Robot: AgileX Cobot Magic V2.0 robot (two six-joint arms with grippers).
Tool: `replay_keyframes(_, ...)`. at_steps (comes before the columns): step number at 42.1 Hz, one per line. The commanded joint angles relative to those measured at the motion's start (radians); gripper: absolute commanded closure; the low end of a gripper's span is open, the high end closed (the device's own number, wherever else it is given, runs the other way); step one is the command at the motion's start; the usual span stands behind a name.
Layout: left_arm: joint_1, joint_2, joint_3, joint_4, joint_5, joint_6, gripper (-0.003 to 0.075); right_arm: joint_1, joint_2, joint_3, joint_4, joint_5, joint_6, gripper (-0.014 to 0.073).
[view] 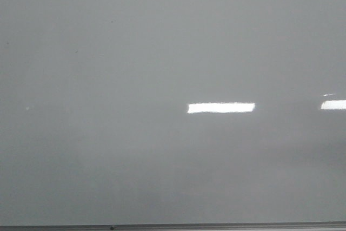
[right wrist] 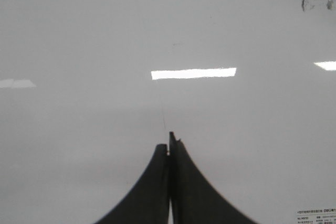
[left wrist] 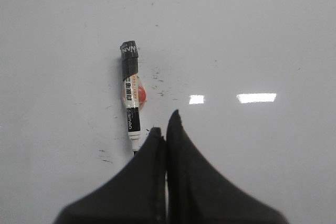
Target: Write number 7 on whiteboard
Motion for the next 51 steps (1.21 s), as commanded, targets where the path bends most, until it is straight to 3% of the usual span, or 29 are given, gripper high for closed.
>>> replay_keyframes(1,0.002,-0.013,0.003,-0.008,-0.081,-0.011,0.0741,-0.007,-0.013,-0.004,-0.014,-0.076,-0.002,0.0662)
replay_keyframes(51,0.002,-0.013,0.003,-0.008,-0.105,-0.011,0.0741,-0.007,-0.013,-0.004,-0.014,-0.076,-0.002,0.0662)
